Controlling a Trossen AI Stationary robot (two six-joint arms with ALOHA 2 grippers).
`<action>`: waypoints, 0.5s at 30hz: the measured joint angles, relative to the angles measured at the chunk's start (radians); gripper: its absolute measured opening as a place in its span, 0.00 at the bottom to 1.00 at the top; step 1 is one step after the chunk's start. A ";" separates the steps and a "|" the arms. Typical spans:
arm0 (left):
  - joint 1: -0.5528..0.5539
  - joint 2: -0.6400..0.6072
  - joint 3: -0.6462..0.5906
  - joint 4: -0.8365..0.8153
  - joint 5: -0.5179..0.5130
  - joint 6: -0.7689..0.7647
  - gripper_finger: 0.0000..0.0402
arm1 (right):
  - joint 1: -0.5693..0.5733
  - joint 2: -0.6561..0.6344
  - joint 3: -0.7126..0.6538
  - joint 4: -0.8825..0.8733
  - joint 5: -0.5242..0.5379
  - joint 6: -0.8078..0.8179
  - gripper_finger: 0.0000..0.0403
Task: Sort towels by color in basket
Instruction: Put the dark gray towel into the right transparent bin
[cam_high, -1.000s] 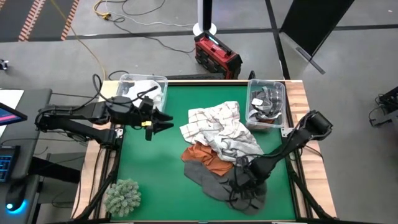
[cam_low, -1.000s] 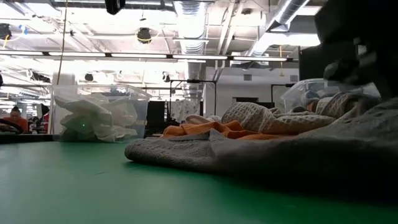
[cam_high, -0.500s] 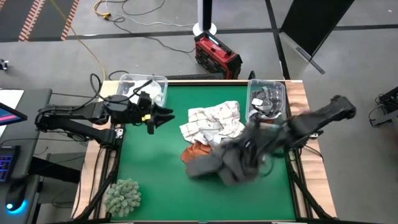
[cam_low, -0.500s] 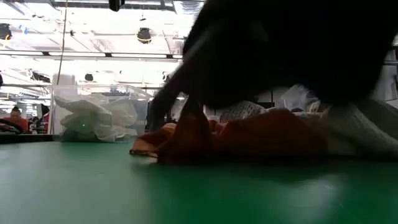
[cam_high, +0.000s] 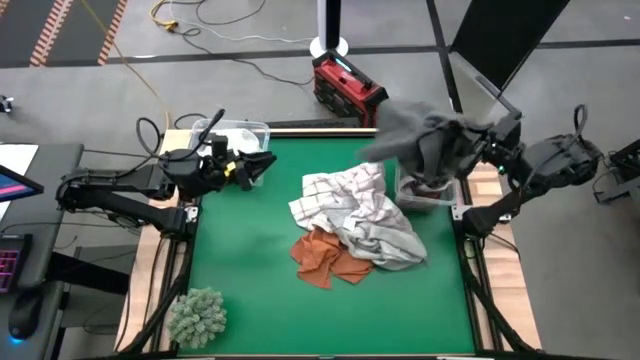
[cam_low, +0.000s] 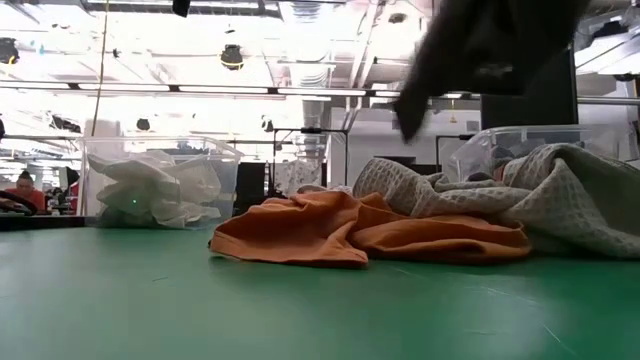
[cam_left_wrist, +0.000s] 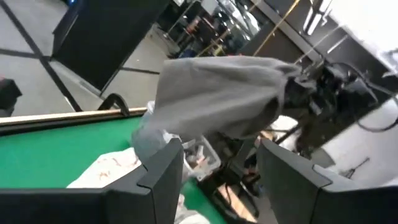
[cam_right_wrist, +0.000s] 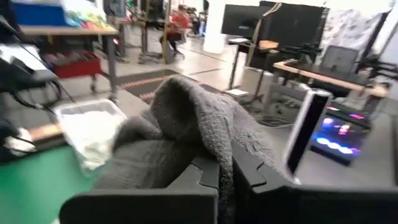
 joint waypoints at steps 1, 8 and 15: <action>0.000 0.000 0.000 0.001 0.000 -0.003 0.48 | -0.010 -0.001 0.000 -0.010 0.001 -0.012 0.07; 0.001 0.000 0.000 -0.012 0.002 0.096 0.48 | -0.059 0.000 -0.001 -0.065 0.014 -0.015 0.07; 0.038 0.000 0.000 -0.023 -0.006 0.414 0.48 | -0.088 -0.027 -0.001 -0.196 -0.106 0.016 0.08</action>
